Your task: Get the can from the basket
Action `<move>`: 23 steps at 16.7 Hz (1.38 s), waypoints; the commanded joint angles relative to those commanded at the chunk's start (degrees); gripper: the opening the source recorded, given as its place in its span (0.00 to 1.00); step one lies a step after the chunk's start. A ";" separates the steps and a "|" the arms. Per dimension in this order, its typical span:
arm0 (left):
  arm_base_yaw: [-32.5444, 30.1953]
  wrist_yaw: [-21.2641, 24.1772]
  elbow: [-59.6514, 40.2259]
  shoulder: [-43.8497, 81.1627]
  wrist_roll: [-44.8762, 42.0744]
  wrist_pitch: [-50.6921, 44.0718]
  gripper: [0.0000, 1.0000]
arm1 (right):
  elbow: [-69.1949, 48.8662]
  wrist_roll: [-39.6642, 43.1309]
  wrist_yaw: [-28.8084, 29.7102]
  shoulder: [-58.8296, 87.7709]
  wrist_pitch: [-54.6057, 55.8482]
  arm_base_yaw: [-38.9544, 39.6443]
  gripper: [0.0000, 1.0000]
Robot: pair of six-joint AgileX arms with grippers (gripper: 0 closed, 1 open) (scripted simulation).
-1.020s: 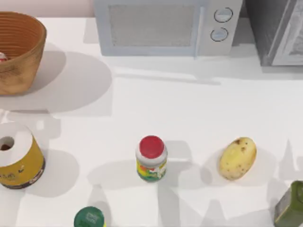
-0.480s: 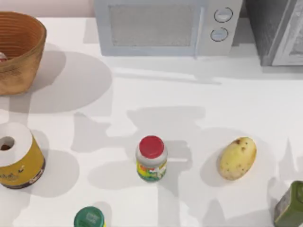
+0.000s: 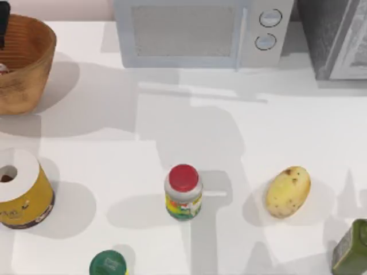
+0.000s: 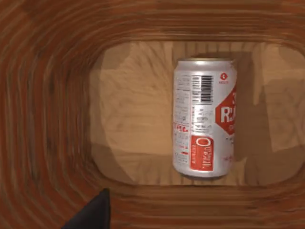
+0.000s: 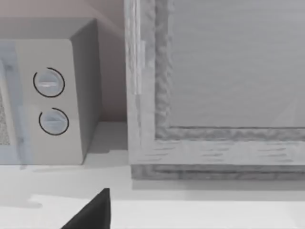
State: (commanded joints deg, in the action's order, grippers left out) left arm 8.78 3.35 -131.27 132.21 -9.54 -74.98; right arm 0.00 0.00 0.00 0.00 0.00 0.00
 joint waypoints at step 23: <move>-0.21 1.04 -2.44 16.40 -0.68 5.23 1.00 | 0.00 0.00 0.00 0.00 0.00 0.00 1.00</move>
State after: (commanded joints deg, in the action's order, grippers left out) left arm 8.57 4.38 -133.71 148.61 -10.22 -69.74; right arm 0.00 0.00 0.00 0.00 0.00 0.00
